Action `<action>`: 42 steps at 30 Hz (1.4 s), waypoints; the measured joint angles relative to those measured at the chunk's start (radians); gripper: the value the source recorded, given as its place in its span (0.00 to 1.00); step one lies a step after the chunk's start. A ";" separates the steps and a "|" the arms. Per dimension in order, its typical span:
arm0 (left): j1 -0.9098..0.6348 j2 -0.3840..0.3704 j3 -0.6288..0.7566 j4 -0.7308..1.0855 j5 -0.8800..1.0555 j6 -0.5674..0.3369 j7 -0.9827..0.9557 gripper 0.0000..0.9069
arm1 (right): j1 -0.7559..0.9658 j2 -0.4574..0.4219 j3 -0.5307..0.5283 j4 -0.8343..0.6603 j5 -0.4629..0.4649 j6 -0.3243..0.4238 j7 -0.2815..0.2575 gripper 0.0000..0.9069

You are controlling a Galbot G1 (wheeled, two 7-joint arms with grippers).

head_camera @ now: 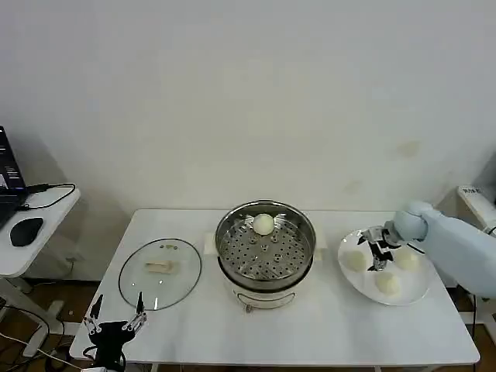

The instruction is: Take steamed baozi put them in steamer then cover it.

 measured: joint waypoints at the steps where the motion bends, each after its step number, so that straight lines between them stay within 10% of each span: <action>1: 0.000 0.000 -0.001 0.000 -0.001 0.000 0.000 1.00 | -0.001 0.007 0.001 -0.009 -0.001 -0.001 0.000 1.00; 42: 0.002 -0.007 -0.002 -0.010 -0.005 0.000 0.000 1.00 | -0.031 0.056 0.022 -0.086 -0.029 -0.015 -0.014 0.68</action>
